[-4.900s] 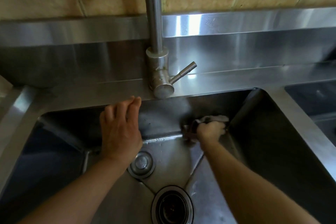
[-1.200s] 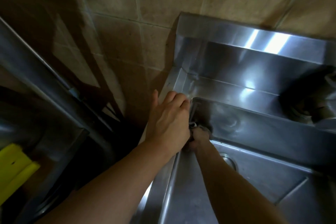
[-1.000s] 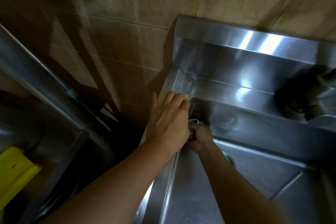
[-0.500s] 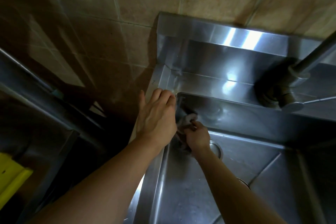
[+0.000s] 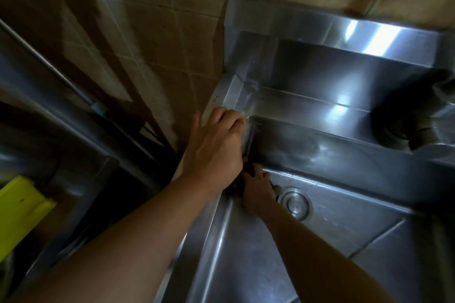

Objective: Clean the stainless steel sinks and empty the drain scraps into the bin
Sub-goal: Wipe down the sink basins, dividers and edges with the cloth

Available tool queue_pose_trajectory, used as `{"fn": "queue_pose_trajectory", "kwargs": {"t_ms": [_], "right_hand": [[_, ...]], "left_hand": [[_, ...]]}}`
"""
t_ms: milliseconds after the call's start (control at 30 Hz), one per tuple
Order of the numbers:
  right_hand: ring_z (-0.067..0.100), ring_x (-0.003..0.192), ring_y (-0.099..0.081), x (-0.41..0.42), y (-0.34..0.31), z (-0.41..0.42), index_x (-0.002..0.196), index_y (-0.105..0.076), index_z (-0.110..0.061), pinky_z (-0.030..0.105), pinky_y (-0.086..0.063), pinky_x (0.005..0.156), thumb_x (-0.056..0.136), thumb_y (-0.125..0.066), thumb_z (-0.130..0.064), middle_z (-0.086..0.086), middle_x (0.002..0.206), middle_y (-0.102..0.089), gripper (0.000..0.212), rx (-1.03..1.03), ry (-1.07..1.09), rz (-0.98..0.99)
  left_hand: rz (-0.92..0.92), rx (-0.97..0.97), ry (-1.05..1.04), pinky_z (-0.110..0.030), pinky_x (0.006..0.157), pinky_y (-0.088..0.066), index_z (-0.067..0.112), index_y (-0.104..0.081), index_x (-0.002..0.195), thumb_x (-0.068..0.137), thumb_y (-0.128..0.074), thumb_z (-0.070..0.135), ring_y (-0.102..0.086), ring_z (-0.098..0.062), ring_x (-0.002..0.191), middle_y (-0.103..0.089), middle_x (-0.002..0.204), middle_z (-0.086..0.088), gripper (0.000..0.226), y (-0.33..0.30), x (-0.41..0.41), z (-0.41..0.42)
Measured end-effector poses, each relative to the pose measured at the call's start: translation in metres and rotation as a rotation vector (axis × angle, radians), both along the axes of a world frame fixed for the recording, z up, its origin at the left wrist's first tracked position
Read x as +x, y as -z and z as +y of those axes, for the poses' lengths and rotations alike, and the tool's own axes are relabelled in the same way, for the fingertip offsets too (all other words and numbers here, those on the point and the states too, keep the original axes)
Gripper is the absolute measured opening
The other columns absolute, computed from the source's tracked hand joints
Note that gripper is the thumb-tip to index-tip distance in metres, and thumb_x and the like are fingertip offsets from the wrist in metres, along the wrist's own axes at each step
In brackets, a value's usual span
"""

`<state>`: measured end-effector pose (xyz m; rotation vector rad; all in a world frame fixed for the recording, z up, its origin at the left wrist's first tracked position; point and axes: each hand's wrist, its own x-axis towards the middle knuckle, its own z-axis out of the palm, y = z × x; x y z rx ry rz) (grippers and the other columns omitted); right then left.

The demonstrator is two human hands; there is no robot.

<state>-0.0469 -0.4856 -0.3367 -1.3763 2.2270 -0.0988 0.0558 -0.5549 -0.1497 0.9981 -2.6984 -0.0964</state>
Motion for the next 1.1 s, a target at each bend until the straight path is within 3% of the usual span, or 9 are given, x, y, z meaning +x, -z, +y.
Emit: {"fn": "queue_pose_trajectory", "kwargs": {"t_ms": [133,233,333,433,633,733,867,1100], "right_hand": [[0.032,0.126,-0.03,0.023,-0.01,0.039,0.139,-0.042,-0.028,0.045,-0.031,0.105,0.093,-0.052,-0.039,0.005,0.147,-0.018,0.048,0.056,-0.118,-0.079],[0.03,0.128,-0.029,0.048,-0.012,0.073,0.135,-0.046,-0.021,0.04,-0.032,0.103,0.095,-0.05,-0.029,0.006,0.147,-0.023,0.041,0.036,-0.16,-0.168],[0.03,0.128,-0.03,0.056,-0.011,0.083,0.136,-0.042,-0.017,0.041,-0.037,0.1,0.096,-0.046,-0.022,0.007,0.145,-0.024,0.041,0.057,-0.114,-0.19],[0.03,0.123,-0.036,0.043,-0.01,0.065,0.136,-0.037,-0.013,0.037,-0.036,0.095,0.098,-0.038,-0.014,0.011,0.138,-0.031,0.038,0.007,-0.014,-0.176],[0.035,0.122,-0.043,0.003,-0.01,-0.001,0.135,-0.034,-0.001,0.039,-0.037,0.1,0.1,-0.031,-0.016,0.022,0.137,-0.035,0.038,-0.109,0.06,-0.09],[0.04,0.115,-0.049,-0.013,-0.008,-0.016,0.139,-0.034,-0.004,0.04,-0.039,0.097,0.098,-0.039,-0.015,0.024,0.14,-0.027,0.043,-0.058,0.021,-0.045],[0.038,0.126,-0.036,0.012,-0.015,0.007,0.14,-0.037,-0.009,0.042,-0.035,0.102,0.094,-0.047,-0.012,0.018,0.146,-0.023,0.046,-0.001,-0.013,-0.071],[0.033,0.122,-0.036,0.07,-0.033,0.085,0.129,-0.05,-0.01,0.035,-0.037,0.098,0.088,-0.059,-0.019,0.013,0.144,-0.022,0.042,0.132,-0.232,-0.161]], "left_hand": [[-0.006,-0.008,-0.011,-0.046,0.086,-0.037,0.01,-0.066,0.111,0.067,-0.063,0.011,-0.05,-0.026,0.111,-0.06,0.116,-0.001,0.044,-0.001,-0.001,0.0],[-0.009,-0.012,-0.03,-0.046,0.086,-0.038,0.01,-0.067,0.108,0.068,-0.056,0.012,-0.049,-0.026,0.109,-0.061,0.114,-0.002,0.042,-0.002,-0.001,0.002],[-0.085,0.006,-0.02,-0.052,0.096,-0.034,0.009,-0.061,0.121,0.072,-0.061,0.008,-0.046,-0.026,0.118,-0.057,0.125,-0.004,0.05,-0.003,0.002,0.006],[-0.153,0.041,-0.016,-0.049,0.106,-0.023,0.013,-0.052,0.131,0.078,-0.059,0.012,-0.036,-0.021,0.129,-0.047,0.137,0.001,0.053,-0.014,0.004,0.013],[-0.119,-0.021,-0.053,-0.047,0.094,-0.04,0.013,-0.064,0.106,0.058,-0.07,0.011,-0.053,-0.026,0.108,-0.06,0.115,-0.002,0.049,-0.012,0.039,0.041],[-0.09,-0.05,-0.026,-0.05,0.098,-0.035,0.012,-0.062,0.115,0.063,-0.062,0.014,-0.048,-0.024,0.115,-0.058,0.123,-0.003,0.052,-0.005,0.06,0.057],[-0.13,-0.021,-0.053,-0.059,0.103,-0.03,0.014,-0.058,0.123,0.066,-0.065,0.013,-0.043,-0.021,0.126,-0.055,0.132,-0.002,0.057,0.002,0.074,0.065],[-0.137,-0.011,-0.036,-0.058,0.1,-0.033,0.011,-0.06,0.121,0.071,-0.059,0.012,-0.042,-0.022,0.123,-0.057,0.128,-0.003,0.05,-0.002,0.071,0.066]]}}
